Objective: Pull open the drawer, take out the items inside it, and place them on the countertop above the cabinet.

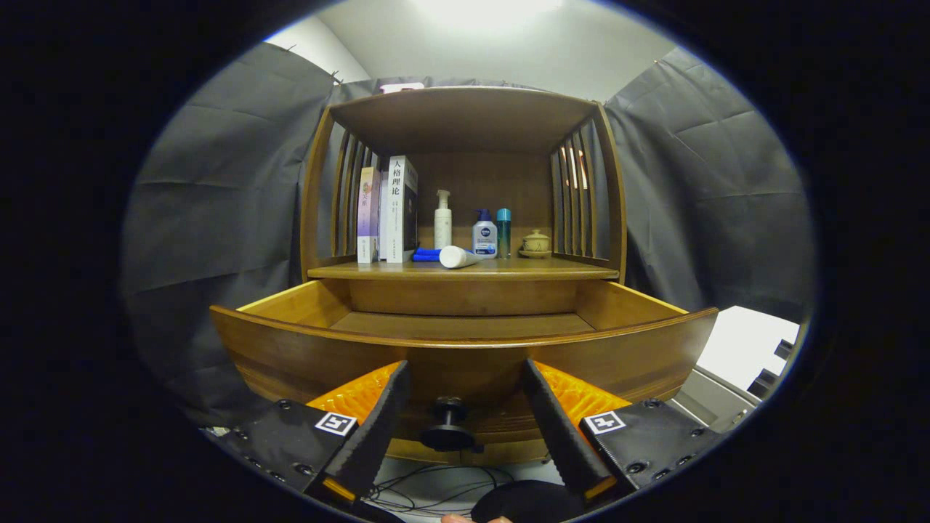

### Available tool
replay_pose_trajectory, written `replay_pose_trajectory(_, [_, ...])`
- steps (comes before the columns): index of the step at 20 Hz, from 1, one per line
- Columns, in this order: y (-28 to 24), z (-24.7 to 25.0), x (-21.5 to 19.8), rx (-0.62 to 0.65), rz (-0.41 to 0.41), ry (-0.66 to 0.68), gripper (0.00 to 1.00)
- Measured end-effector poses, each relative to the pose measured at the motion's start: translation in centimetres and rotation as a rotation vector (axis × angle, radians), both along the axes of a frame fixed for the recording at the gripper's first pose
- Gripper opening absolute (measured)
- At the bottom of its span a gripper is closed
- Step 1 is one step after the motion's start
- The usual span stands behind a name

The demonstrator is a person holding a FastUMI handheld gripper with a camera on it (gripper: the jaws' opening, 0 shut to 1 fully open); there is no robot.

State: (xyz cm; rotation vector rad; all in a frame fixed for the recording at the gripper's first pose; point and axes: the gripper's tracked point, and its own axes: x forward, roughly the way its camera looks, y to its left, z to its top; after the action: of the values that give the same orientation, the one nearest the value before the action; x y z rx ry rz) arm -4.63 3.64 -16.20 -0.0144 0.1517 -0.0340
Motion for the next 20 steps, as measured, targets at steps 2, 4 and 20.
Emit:
replay_pose_trajectory(2, [0.2, 0.2, 0.5, -0.012, 0.0, -0.018, 0.98])
replay_pose_trajectory(4, [0.2, 0.2, 1.3, -0.022, -0.001, -0.027, 0.98])
replay_pose_trajectory(20, [1.0, -3.4, 7.5, 0.032, -0.012, 0.171, 0.98])
